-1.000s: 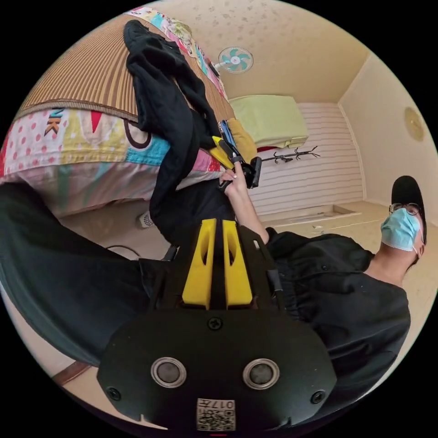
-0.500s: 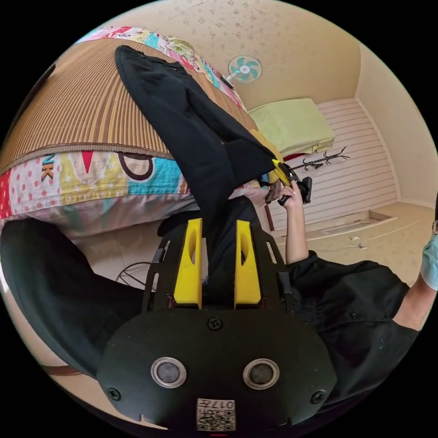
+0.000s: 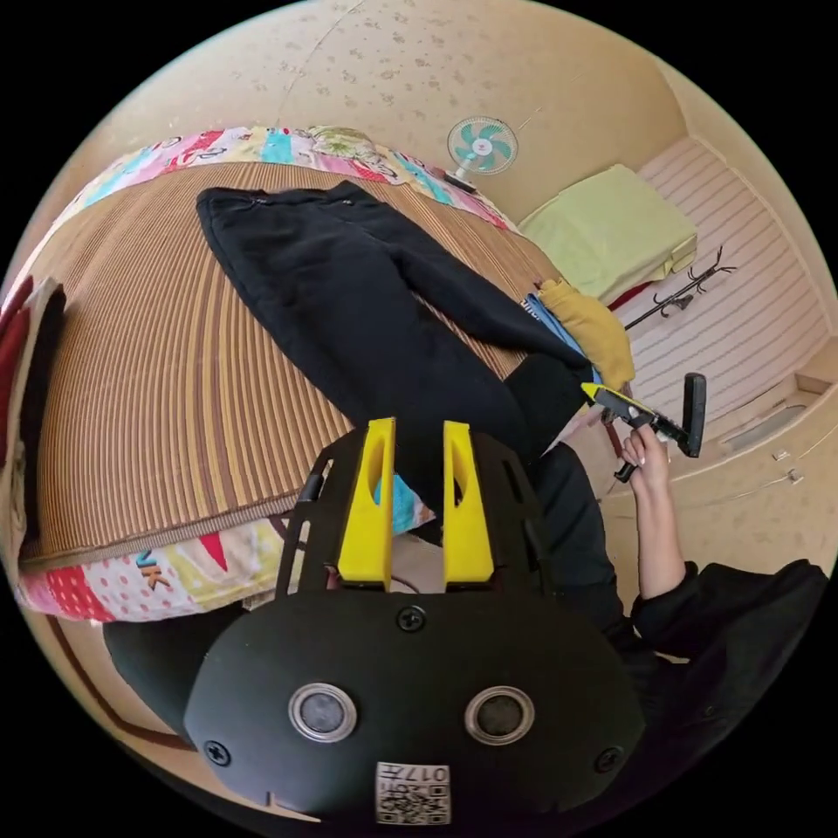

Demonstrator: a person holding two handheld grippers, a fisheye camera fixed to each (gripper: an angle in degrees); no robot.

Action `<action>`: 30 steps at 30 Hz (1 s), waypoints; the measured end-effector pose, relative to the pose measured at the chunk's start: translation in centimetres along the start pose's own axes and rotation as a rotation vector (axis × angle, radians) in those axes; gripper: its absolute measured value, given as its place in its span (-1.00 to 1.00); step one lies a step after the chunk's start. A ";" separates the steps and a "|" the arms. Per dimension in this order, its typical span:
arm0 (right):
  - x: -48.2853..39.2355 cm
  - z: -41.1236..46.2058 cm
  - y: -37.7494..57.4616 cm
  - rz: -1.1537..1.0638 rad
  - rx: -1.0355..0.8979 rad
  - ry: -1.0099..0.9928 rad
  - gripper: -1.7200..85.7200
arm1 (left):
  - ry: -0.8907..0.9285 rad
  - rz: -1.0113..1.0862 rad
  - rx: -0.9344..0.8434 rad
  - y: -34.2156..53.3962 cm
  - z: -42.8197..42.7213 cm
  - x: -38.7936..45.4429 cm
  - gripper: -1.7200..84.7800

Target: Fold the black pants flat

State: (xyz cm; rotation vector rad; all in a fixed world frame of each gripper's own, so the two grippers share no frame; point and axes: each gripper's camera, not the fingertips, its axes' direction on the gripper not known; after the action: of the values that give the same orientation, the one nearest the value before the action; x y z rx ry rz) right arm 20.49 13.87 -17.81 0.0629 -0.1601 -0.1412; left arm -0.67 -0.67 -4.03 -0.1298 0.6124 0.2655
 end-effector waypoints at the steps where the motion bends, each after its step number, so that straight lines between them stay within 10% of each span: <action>1: 0.0 1.2 -1.9 0.006 -0.002 0.076 -0.93 | -0.015 0.019 -0.074 -1.3 2.1 0.9 -0.81; 15: -2.4 8.5 -8.0 0.036 -0.176 0.045 -0.96 | -0.337 0.235 -0.398 -8.5 3.9 -1.5 -0.98; 20: -5.2 13.6 -12.6 -0.059 -0.219 -0.029 -0.95 | -0.776 0.225 -0.410 -12.7 4.6 -3.7 -0.98; 25: -4.6 11.3 -14.7 -0.052 -0.256 -0.038 -0.94 | -0.463 -0.127 -0.178 -10.0 -1.5 -7.4 -0.96; 30: -0.2 4.7 -5.9 0.154 -0.076 -0.220 -0.89 | -0.231 -0.035 0.098 3.1 -7.7 -4.5 -0.87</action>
State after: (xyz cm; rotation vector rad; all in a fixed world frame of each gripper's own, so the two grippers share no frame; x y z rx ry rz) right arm 18.76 7.86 -13.67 -0.0411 -0.3778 0.0001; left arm -9.27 -0.15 -7.79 -0.0147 0.3929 0.2127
